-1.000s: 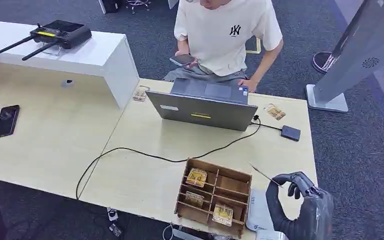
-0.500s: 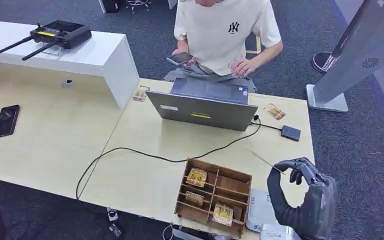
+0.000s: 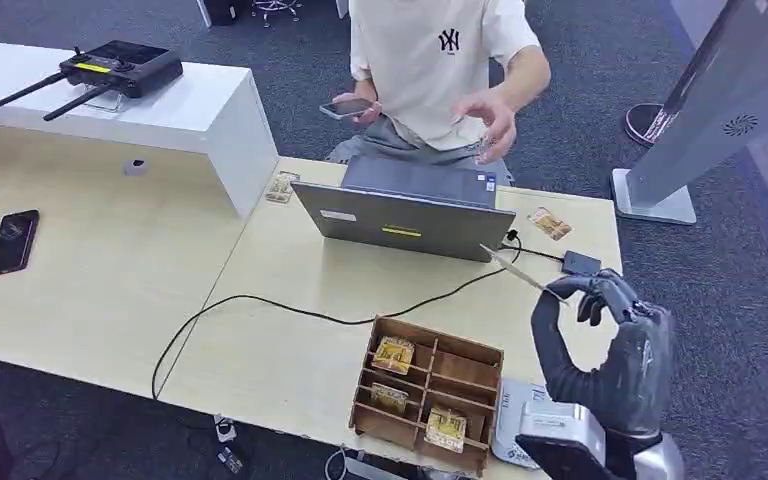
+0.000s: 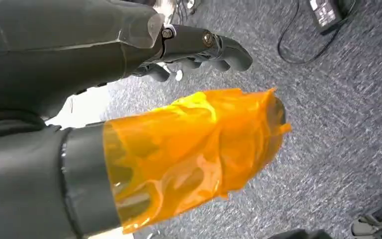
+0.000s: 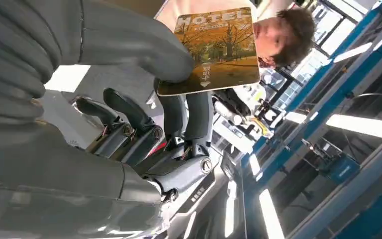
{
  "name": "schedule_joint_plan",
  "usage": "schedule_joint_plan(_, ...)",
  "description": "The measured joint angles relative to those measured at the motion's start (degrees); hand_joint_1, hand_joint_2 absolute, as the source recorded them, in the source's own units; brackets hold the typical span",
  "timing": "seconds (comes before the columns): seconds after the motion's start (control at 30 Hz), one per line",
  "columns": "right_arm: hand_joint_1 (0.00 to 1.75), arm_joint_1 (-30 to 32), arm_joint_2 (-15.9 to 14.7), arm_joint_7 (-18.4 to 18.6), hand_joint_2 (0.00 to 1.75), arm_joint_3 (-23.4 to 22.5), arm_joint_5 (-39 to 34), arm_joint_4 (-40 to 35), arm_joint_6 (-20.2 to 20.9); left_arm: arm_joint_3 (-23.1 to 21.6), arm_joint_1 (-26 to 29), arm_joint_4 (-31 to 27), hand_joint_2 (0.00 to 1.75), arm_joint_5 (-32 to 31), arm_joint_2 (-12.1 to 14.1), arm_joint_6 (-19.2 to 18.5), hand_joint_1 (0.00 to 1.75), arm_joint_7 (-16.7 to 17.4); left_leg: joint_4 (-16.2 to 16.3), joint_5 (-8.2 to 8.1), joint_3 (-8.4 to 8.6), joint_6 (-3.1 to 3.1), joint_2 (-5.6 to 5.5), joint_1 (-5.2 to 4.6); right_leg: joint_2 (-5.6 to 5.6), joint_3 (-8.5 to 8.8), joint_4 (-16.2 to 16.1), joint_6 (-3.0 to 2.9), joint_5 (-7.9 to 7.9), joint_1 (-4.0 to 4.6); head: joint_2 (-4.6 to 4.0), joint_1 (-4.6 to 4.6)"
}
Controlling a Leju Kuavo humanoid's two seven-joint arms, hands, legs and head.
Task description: Pass the card to the sensor for recognition and then transmit it.
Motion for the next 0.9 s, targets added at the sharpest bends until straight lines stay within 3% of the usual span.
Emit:
schedule_joint_plan(0.27, 1.75, -10.93, 2.36, 6.24, 1.75, 0.02, 3.47, 7.57, 4.67, -4.32, -2.34, 1.79, 0.0, 0.02, 0.83, -0.07, 0.0, 1.42, 0.0, 0.12, 0.0, -0.09, -0.02, 0.01, -0.01, 0.01, 0.02, 0.01, 0.07, 0.0, 0.0, -0.02)
schedule_joint_plan(0.5, 1.75, -19.73, 4.72, 11.47, 1.75, 0.0, 8.88, 17.47, 6.45, -8.15, -4.05, 3.39, 0.0, 0.28, 1.38, -0.66, 0.0, 2.4, 0.0, 0.14, 0.01, -0.09, -0.01, 0.01, 0.0, 0.01, 0.04, -0.01, 0.09, 0.0, 0.0, -0.02)
schedule_joint_plan(0.9, 1.75, -27.21, 7.58, 15.96, 1.75, 0.04, 17.14, 32.37, 7.5, -12.72, -5.49, 4.41, 0.0, 1.42, 2.05, -1.73, 0.0, 3.28, 0.0, 0.14, -0.01, -0.11, -0.03, 0.02, -0.02, -0.01, 0.04, -0.01, 0.08, 0.0, 0.0, 0.0)
